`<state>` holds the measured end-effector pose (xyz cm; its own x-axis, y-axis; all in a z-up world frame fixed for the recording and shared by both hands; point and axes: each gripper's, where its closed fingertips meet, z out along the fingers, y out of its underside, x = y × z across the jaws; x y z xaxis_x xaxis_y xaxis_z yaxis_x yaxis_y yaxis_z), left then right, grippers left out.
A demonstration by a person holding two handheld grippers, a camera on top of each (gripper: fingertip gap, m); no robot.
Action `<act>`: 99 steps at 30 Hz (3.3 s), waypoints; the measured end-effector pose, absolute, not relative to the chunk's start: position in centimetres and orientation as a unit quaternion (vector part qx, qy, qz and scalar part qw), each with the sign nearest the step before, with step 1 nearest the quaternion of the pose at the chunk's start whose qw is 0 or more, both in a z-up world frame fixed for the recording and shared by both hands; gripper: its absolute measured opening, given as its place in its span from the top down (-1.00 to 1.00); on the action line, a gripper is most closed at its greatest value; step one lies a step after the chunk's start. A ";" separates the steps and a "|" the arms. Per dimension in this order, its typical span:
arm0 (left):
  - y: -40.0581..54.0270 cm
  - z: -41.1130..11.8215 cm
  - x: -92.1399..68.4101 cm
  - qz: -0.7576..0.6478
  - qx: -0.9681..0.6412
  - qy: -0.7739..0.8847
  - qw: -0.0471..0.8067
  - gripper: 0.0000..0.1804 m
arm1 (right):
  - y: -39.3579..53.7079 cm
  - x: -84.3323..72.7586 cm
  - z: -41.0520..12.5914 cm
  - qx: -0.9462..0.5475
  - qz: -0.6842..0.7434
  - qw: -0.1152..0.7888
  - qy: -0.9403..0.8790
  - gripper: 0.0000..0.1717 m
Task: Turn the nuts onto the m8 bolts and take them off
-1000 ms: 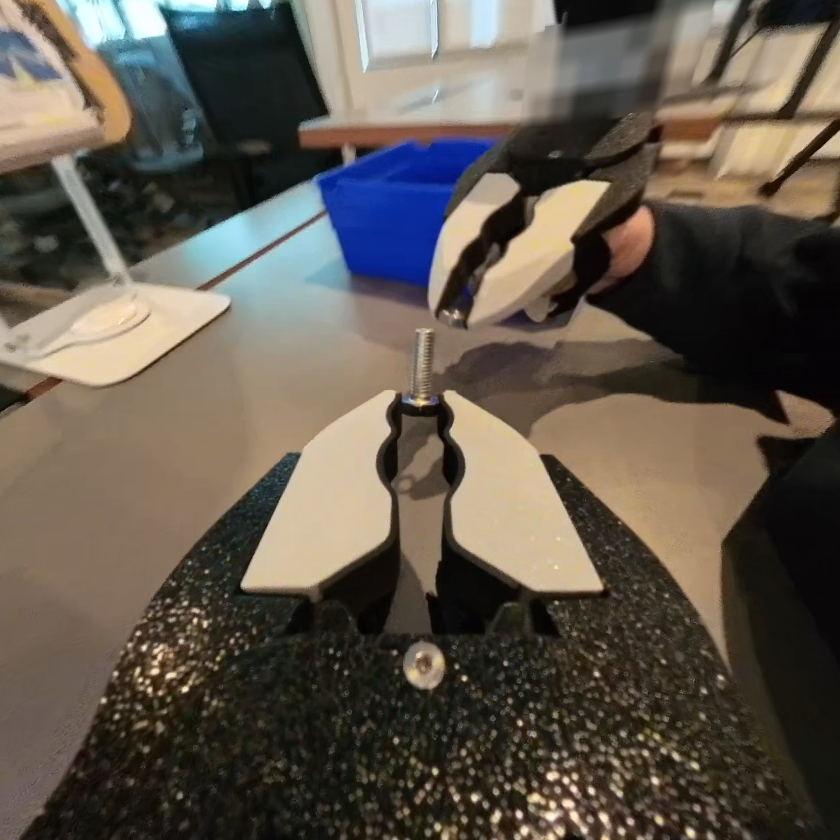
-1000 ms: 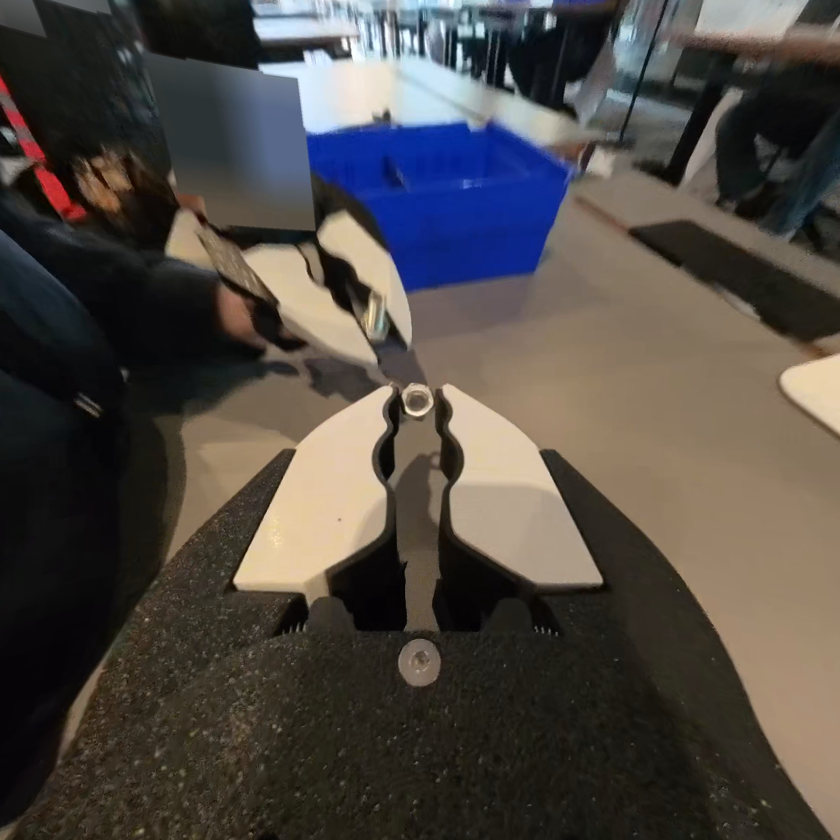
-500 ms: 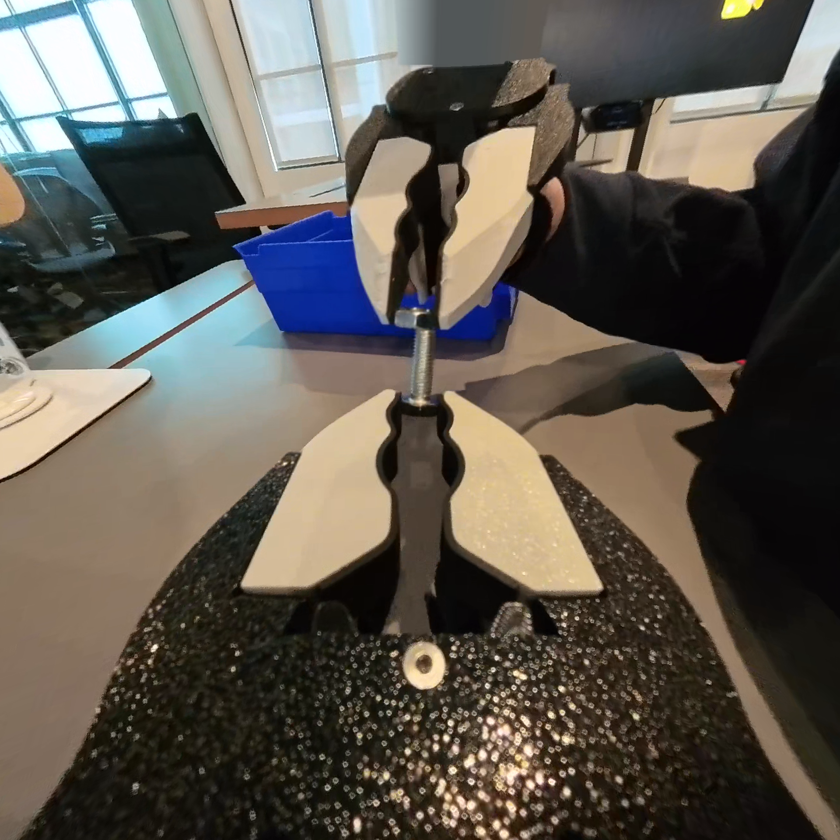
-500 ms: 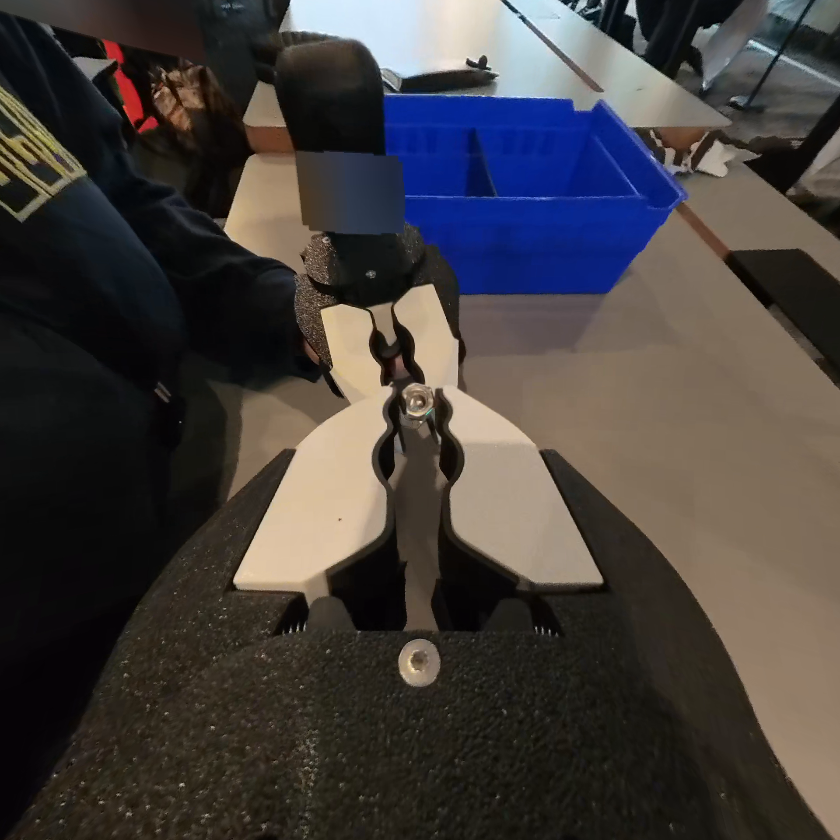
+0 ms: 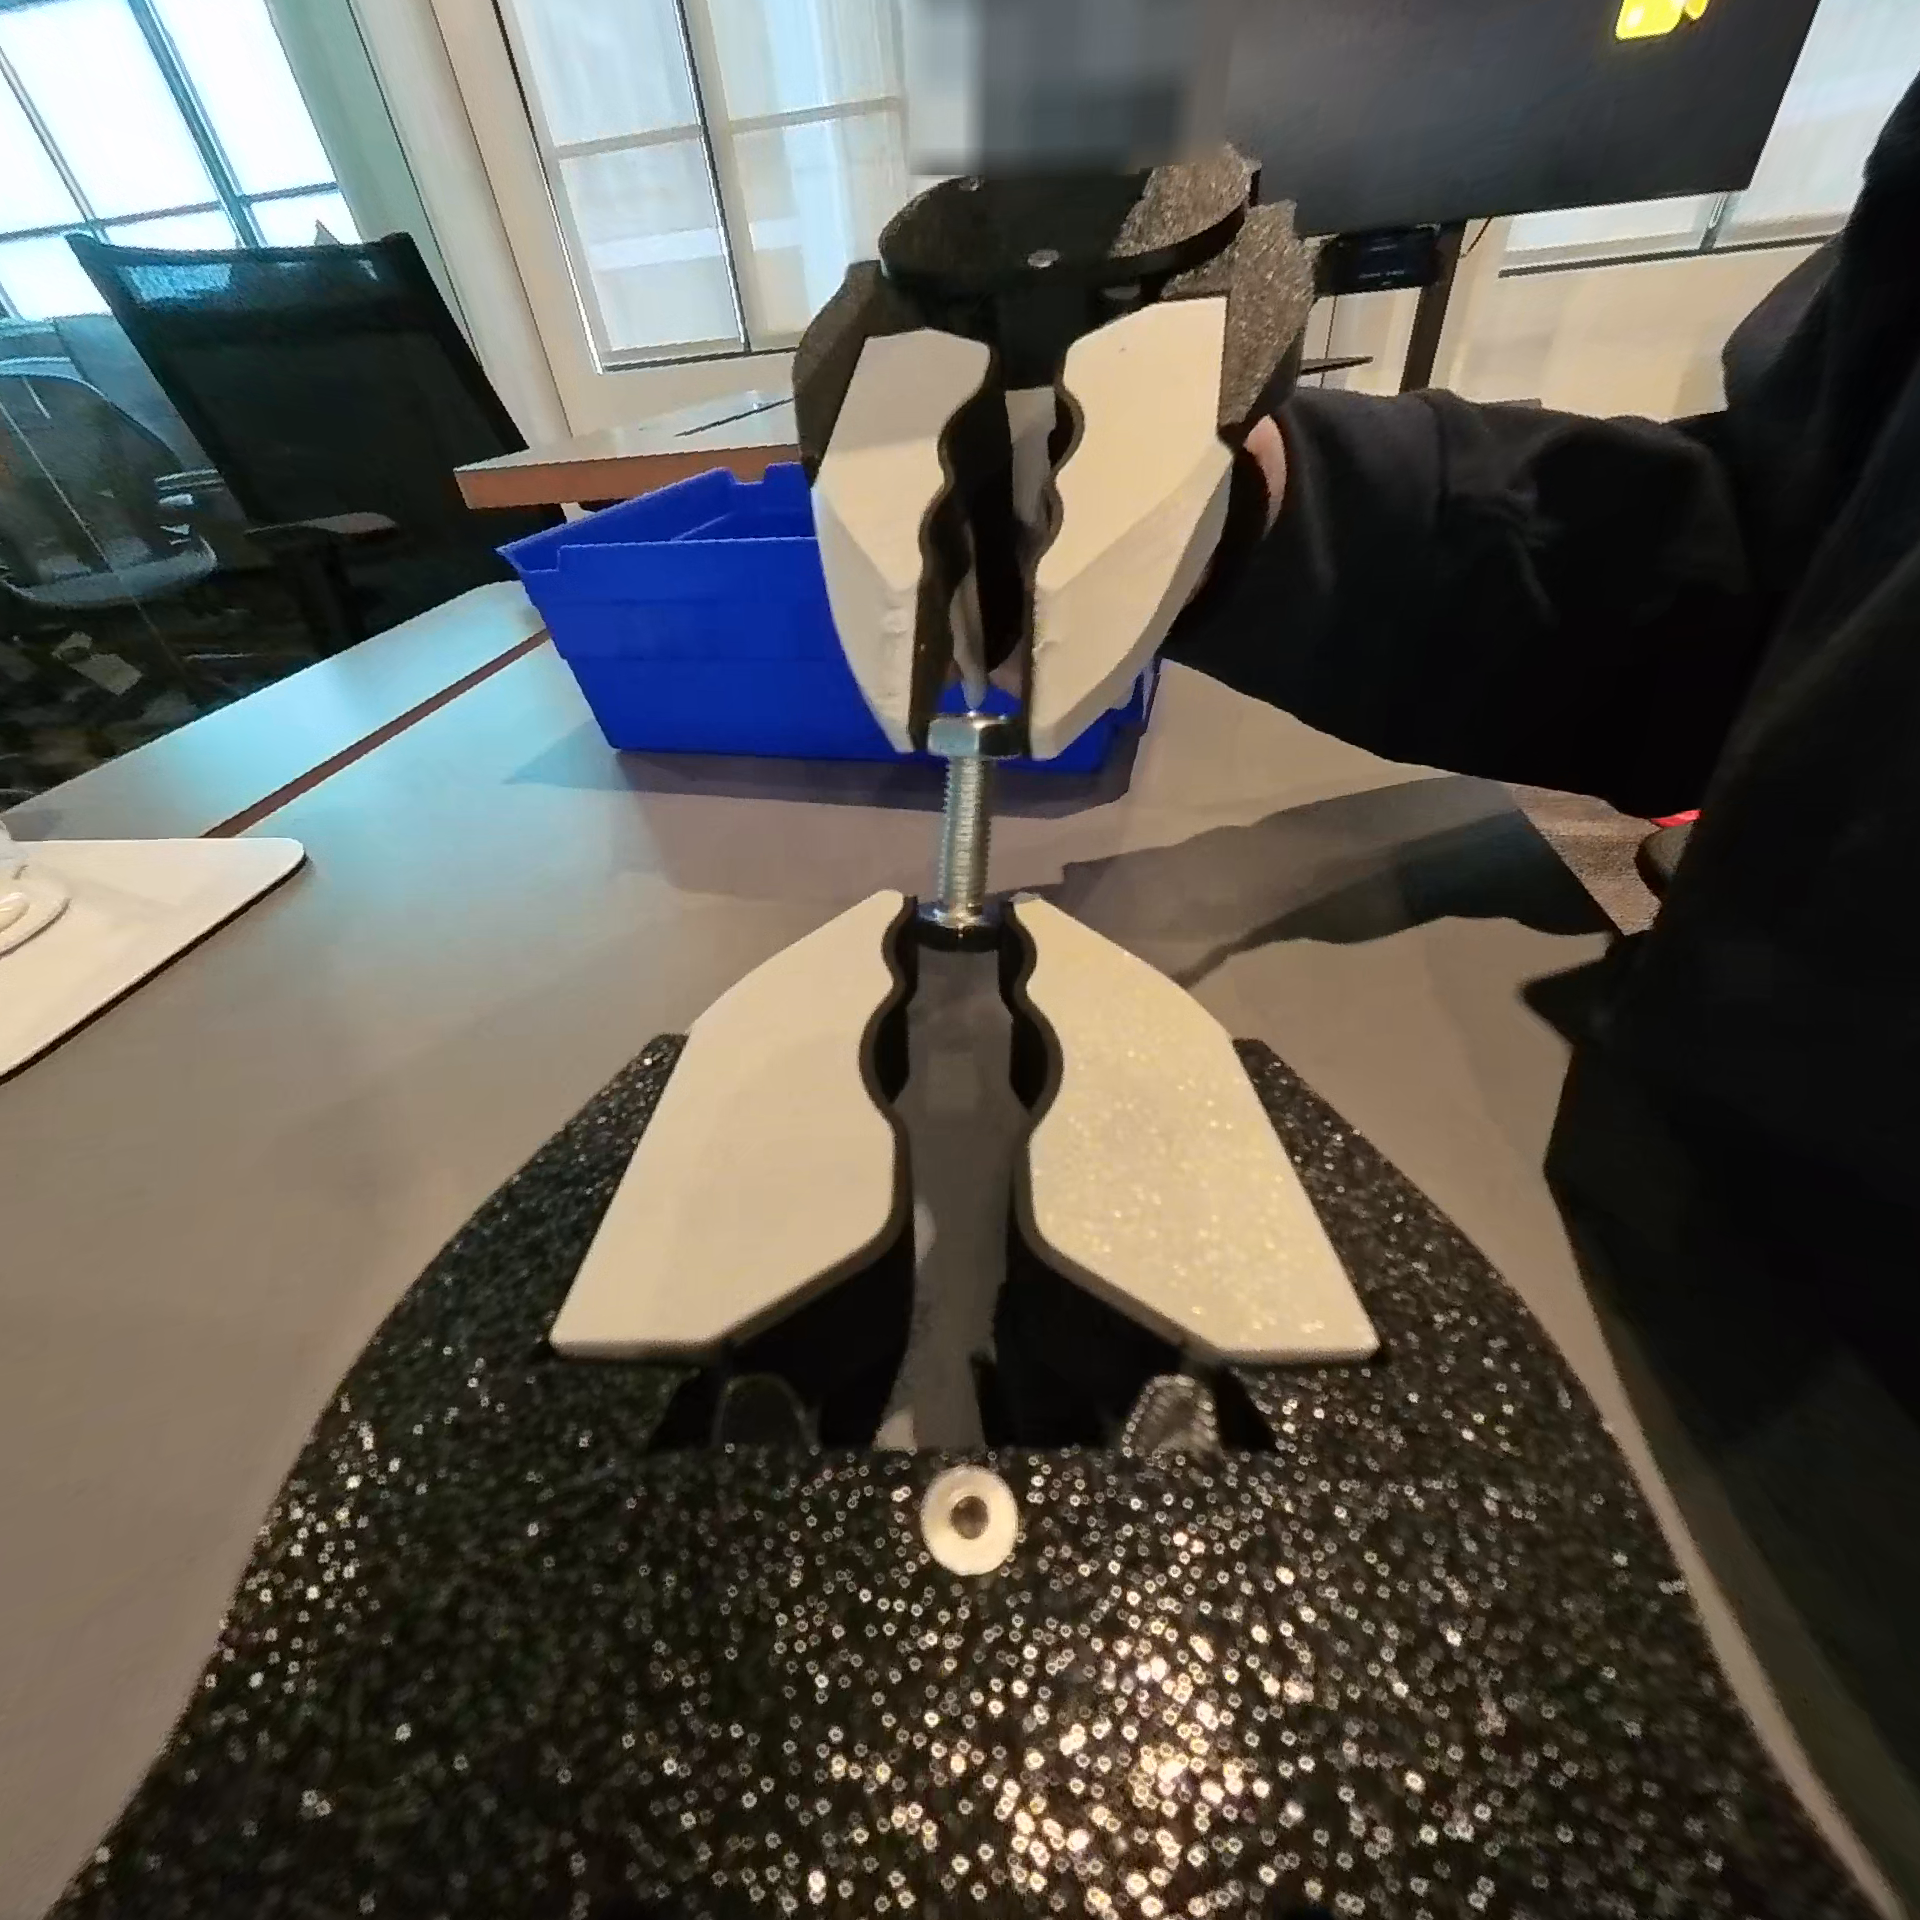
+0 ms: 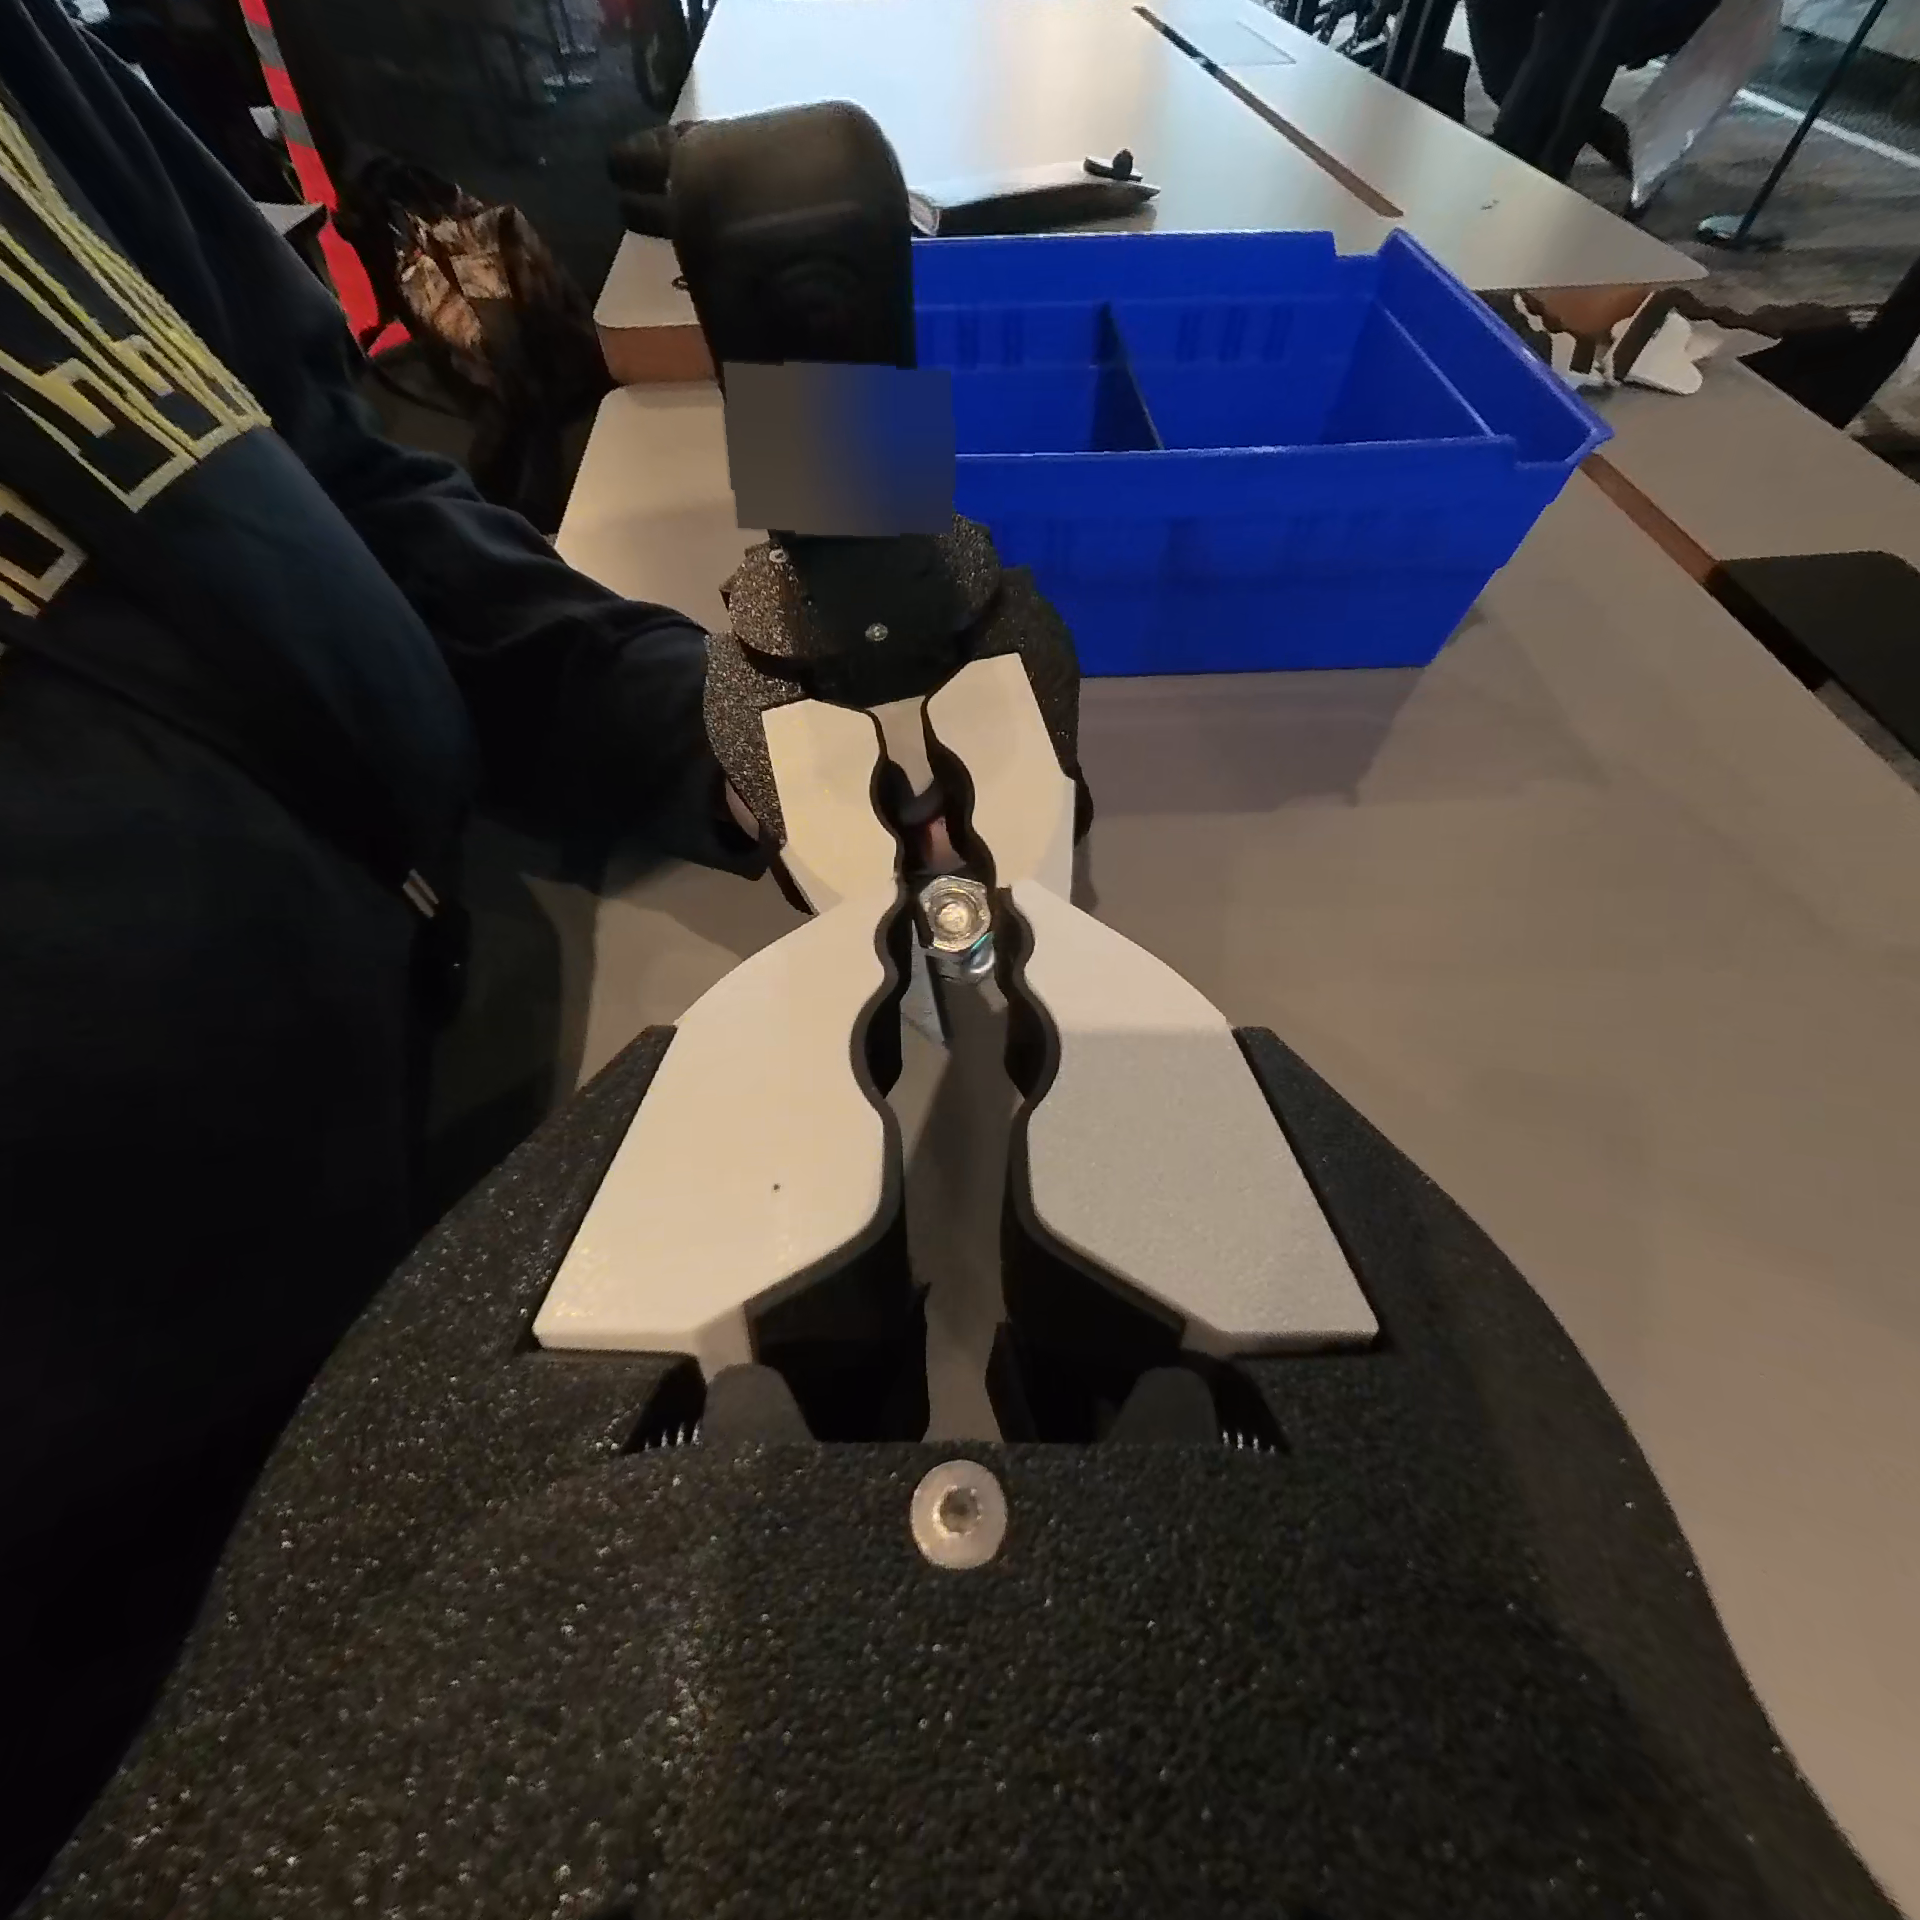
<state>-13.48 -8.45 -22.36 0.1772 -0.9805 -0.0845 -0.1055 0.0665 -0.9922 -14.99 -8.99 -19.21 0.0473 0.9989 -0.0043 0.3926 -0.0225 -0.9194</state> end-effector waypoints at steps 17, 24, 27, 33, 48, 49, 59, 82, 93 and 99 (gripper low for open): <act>-6.3 -22.1 -13.9 -0.378 -0.605 0.418 0.563 0.84 | -6.4 -15.6 -19.1 -0.714 0.359 0.458 -0.390 0.83; -5.4 -22.5 -13.9 -0.349 -0.634 0.393 0.568 0.85 | -5.6 -15.5 -19.4 -0.765 0.309 0.496 -0.272 0.83; -5.5 -22.5 -13.9 -0.352 -0.633 0.394 0.566 0.85 | -5.6 -15.5 -19.4 -0.766 0.312 0.497 -0.262 0.83; -6.1 -22.7 -13.4 -0.350 -0.625 0.413 0.562 0.84 | -6.2 -15.9 -19.0 -0.752 0.347 0.495 -0.264 0.66; -5.5 -21.9 -14.6 -0.358 -0.623 0.379 0.583 0.84 | -3.2 -8.9 -23.6 -0.800 0.250 0.496 -0.228 0.57; -5.6 -21.9 -14.5 -0.359 -0.621 0.383 0.581 0.84 | -2.8 -8.1 -23.8 -0.808 0.232 0.492 -0.226 0.56; -6.0 -22.3 -14.0 -0.356 -0.618 0.406 0.572 0.84 | 0.0 -5.1 -23.4 -0.813 0.173 0.504 -0.236 0.58; -6.4 -22.6 -13.8 -0.369 -0.615 0.420 0.556 0.84 | 15.6 0.8 -30.2 -0.737 -0.033 0.053 -0.673 0.64; -6.3 -22.5 -13.9 -0.384 -0.617 0.413 0.549 0.84 | 16.1 0.1 -31.3 -0.731 0.003 0.013 -0.682 0.79; -6.2 -22.4 -14.0 -0.389 -0.618 0.406 0.550 0.84 | 14.4 -1.9 -29.7 -0.725 0.035 0.047 -0.686 0.83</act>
